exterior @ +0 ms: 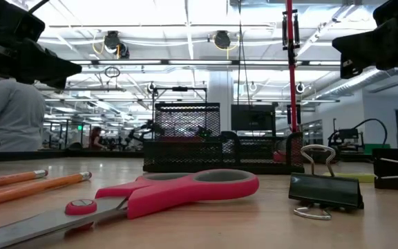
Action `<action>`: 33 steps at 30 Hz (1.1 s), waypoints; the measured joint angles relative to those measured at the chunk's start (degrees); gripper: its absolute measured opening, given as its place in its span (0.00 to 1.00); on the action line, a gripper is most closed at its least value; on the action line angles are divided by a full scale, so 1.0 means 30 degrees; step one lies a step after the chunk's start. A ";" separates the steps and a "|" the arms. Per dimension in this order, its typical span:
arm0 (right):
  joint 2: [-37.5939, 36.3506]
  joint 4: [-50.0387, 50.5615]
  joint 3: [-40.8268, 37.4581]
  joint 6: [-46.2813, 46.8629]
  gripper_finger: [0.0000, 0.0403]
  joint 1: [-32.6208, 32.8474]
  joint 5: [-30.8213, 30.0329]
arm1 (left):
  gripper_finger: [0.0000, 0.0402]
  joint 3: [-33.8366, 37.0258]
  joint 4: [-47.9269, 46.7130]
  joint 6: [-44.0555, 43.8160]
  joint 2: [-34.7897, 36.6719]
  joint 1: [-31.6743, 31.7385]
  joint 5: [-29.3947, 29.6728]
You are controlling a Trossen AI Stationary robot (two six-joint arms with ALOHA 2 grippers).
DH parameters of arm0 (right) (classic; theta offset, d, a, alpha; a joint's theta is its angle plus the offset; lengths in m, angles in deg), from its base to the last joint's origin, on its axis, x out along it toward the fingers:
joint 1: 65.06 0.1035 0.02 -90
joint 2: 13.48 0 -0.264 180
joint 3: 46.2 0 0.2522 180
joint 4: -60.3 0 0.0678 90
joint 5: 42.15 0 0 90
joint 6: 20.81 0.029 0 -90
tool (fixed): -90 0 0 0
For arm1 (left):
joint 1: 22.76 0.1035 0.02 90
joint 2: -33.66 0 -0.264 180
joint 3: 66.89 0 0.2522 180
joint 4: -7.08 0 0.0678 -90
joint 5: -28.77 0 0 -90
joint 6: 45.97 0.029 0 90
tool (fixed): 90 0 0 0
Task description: Pick and place office supplies into organizer
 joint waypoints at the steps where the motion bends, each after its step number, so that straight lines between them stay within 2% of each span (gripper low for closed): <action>1: -0.0002 0.0002 0.0000 0.0002 0.00 -0.0004 -0.0007 | 0.06 0.0001 -0.0001 0.0000 -0.0001 -0.0007 -0.0001; 23: 0.0004 -0.0127 0.0000 0.0007 0.00 -0.0002 0.0000 | 0.06 0.0001 0.0006 -0.0032 0.0004 -0.0002 -0.0001; 26: -0.0004 -0.0478 0.0000 0.0007 0.00 -0.0004 -0.0004 | 0.06 -0.0003 0.0055 -0.0990 0.0006 -0.0002 -0.0014; 30: 0.0017 -0.1030 0.0000 0.0010 0.00 -0.0004 -0.0003 | 0.06 0.0008 0.1620 -0.0957 0.0006 0.0000 0.0173; 33: 0.0069 -0.0879 0.0000 0.0012 0.00 -0.0002 0.0019 | 0.06 0.0008 0.3506 0.1092 -0.0003 0.0000 0.1264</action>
